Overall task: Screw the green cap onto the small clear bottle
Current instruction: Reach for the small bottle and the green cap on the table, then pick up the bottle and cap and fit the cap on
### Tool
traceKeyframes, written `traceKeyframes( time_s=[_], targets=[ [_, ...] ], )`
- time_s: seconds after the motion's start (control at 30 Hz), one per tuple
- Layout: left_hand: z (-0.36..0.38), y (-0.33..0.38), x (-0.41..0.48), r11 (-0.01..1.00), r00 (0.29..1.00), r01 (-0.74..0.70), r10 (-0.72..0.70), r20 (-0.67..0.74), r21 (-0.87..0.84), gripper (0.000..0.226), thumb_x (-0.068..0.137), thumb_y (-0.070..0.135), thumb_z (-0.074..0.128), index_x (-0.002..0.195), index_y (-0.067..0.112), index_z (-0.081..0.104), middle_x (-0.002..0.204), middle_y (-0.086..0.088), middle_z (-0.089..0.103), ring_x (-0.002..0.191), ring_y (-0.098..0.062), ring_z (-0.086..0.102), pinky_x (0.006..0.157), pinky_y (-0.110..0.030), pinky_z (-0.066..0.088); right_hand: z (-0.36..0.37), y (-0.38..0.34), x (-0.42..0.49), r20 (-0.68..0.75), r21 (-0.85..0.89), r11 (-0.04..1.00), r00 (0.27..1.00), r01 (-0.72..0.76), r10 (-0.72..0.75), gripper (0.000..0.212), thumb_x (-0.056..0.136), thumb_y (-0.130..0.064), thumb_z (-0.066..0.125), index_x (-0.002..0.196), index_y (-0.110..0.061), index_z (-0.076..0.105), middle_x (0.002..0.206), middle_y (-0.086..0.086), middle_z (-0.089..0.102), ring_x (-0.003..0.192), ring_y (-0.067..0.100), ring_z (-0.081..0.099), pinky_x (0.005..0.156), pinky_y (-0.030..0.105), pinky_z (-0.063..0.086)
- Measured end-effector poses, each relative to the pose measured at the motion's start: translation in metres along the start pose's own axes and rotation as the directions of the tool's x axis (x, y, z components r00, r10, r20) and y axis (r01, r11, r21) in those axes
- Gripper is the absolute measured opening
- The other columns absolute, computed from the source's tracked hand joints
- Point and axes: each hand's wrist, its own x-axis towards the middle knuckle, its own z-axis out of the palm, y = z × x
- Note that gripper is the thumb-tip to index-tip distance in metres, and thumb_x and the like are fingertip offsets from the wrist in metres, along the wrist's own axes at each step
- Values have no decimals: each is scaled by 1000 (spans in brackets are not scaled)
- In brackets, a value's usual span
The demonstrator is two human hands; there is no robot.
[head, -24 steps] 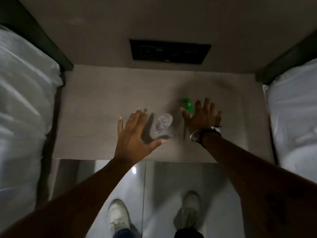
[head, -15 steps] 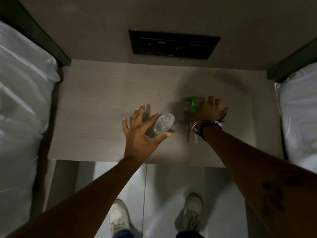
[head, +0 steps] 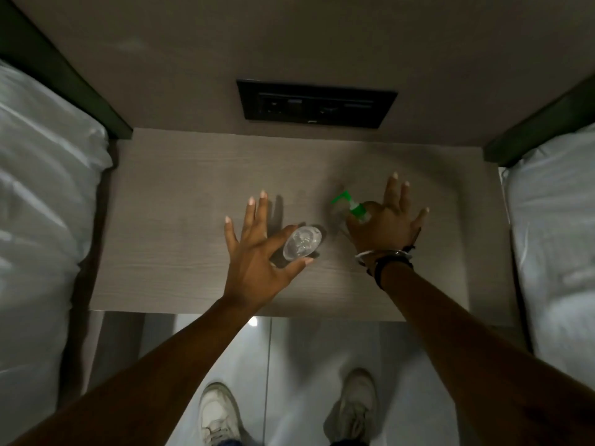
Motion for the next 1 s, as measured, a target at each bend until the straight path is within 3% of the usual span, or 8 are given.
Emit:
traceKeyframes(
  time_s=[0.13,0.23,0.3,0.43,0.53,0.8,0.93,1.0],
  targets=[
    [-3,0,6,996,1000,-15,17,16,-91,55,69,74,55,115,44,58,159,1,-6,146,-17,-13,113,-46,-17,-23,-4,-19,-167,352,936,985,30,31,26,73,-41,72,94,-26,71,159,3,18,146,27,11,113,64,8],
    [-4,0,9,986,999,-16,22,37,-164,54,68,70,58,114,41,59,159,1,-6,146,-18,-14,114,-52,-11,-47,-15,-28,-245,655,751,964,86,103,34,72,-39,75,100,-21,70,158,9,19,146,27,14,116,50,18],
    [-6,-1,13,979,998,-25,37,55,-201,55,68,67,62,116,40,59,159,-1,-4,146,-20,-13,115,-53,-11,-62,-24,-34,-259,764,632,959,129,117,35,71,-43,72,100,-24,69,158,8,19,145,24,16,116,38,20],
    [-9,-3,17,986,994,-66,78,76,-154,57,71,66,61,123,44,52,160,-5,-5,146,-20,-14,115,-55,-9,-78,-43,-44,-265,798,571,963,195,43,28,72,-38,73,98,-30,65,157,8,20,145,20,18,118,43,21],
    [-9,-1,17,984,995,-94,98,23,-149,64,71,70,56,129,51,39,160,-5,-4,146,-19,-12,114,-49,-13,-82,-52,-47,-245,817,544,969,191,27,26,73,-35,74,96,-34,63,157,8,21,144,21,19,116,37,21],
    [-3,0,16,988,998,-57,56,-12,-146,56,72,67,58,123,50,47,160,2,-3,146,-17,-13,114,-54,-10,-78,-62,-54,-254,838,494,967,229,-17,27,72,-36,71,97,-31,64,156,11,23,143,17,21,115,30,22],
    [-4,2,15,977,1000,-13,18,22,-212,57,70,67,57,123,50,47,160,5,-4,145,-14,-17,113,-52,-12,-72,-71,-57,-204,875,441,978,200,-41,27,72,-36,69,98,-32,63,156,7,24,140,8,22,108,11,22],
    [-5,2,15,968,999,2,8,36,-250,58,69,68,58,123,50,47,159,6,-3,144,-13,-17,113,-51,-13,-70,-75,-57,-200,886,418,979,198,-39,30,74,-30,73,102,-25,64,156,7,23,140,9,22,109,17,24]
  ],
)
